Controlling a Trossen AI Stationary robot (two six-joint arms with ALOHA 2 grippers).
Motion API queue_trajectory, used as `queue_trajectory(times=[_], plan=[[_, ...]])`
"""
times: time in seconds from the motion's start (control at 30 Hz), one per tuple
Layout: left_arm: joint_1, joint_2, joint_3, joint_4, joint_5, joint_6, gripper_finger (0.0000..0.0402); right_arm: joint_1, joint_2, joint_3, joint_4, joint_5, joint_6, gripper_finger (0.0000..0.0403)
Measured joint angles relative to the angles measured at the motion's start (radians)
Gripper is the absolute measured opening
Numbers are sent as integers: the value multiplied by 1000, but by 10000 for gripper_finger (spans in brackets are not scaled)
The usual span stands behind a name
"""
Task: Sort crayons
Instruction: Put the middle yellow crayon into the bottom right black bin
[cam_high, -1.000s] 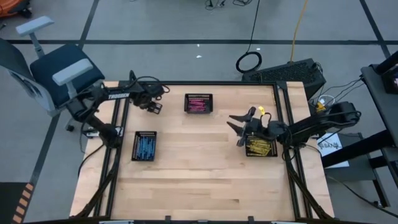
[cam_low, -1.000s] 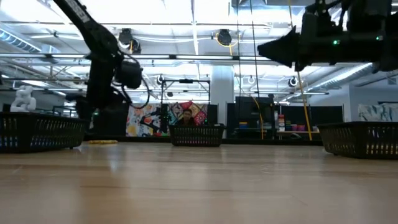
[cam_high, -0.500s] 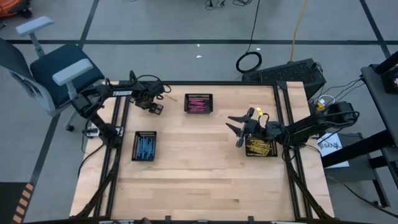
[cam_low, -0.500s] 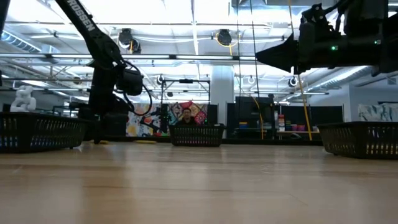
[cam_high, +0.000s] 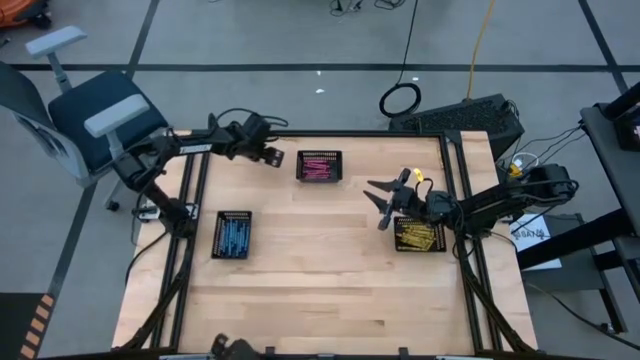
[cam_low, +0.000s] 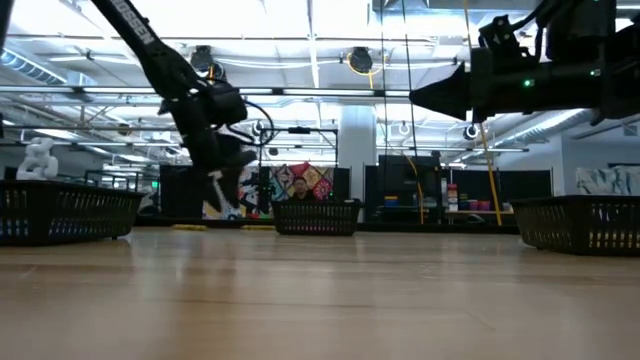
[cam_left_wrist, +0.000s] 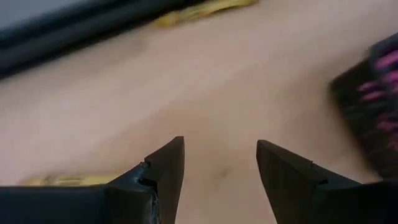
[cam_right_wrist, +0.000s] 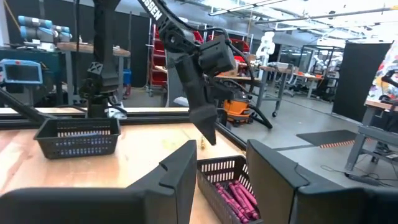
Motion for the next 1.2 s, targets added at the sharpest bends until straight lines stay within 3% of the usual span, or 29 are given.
queue_trajectory(times=[0.23,0.53,0.93,1.2], plan=[[4,110,67,133,14,59,198,-5,0,0,2,0,25,125],[40,241,232,68,15,241,198,-5,0,0,19,0,59,125],[50,280,259,23,39,667,197,-5,0,1,18,-1,79,125],[91,316,259,41,93,754,136,-5,0,1,18,-1,80,125]])
